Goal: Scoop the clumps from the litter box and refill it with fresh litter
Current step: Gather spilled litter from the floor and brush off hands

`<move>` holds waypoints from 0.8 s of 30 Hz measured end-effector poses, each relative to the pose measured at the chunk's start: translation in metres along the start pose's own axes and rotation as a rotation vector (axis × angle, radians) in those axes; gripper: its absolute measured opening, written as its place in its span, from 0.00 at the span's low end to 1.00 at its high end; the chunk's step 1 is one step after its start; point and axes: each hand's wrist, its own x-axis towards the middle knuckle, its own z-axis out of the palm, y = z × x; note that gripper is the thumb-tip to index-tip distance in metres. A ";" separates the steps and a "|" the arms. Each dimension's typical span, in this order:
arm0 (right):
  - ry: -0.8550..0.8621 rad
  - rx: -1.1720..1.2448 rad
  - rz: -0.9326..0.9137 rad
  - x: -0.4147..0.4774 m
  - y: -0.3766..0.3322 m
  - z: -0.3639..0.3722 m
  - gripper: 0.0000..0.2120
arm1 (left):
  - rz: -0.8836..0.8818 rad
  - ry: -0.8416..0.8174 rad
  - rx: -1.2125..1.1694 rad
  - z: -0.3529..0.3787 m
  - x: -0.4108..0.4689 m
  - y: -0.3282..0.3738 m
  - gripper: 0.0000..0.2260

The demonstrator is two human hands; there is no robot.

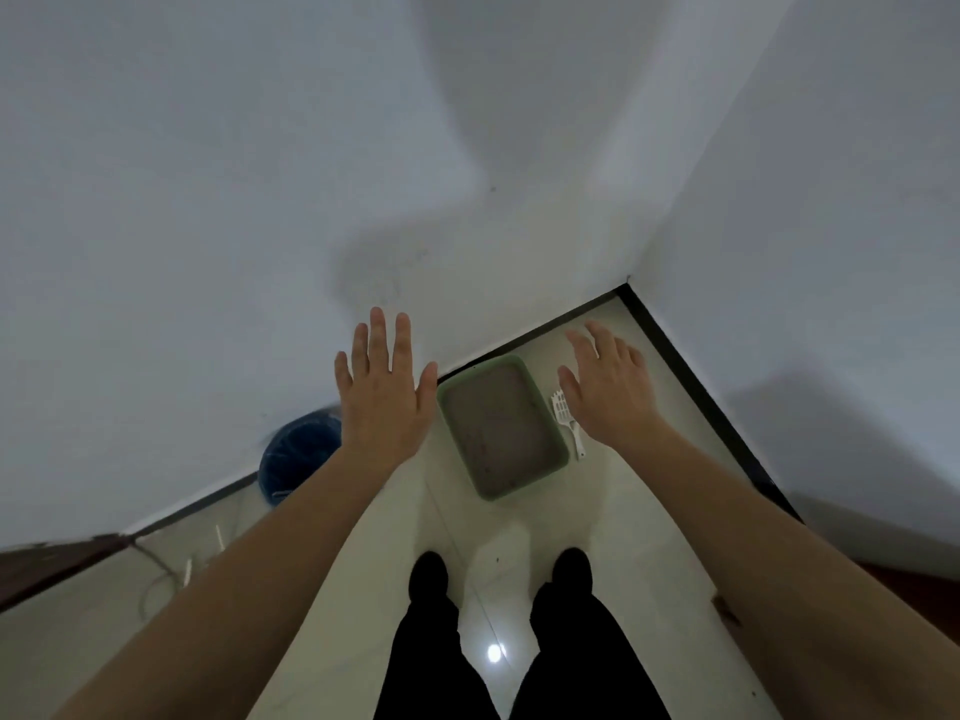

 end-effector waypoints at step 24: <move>-0.281 0.096 0.156 -0.079 -0.001 0.425 0.25 | 0.003 -0.433 -0.040 0.422 -0.091 -0.092 0.28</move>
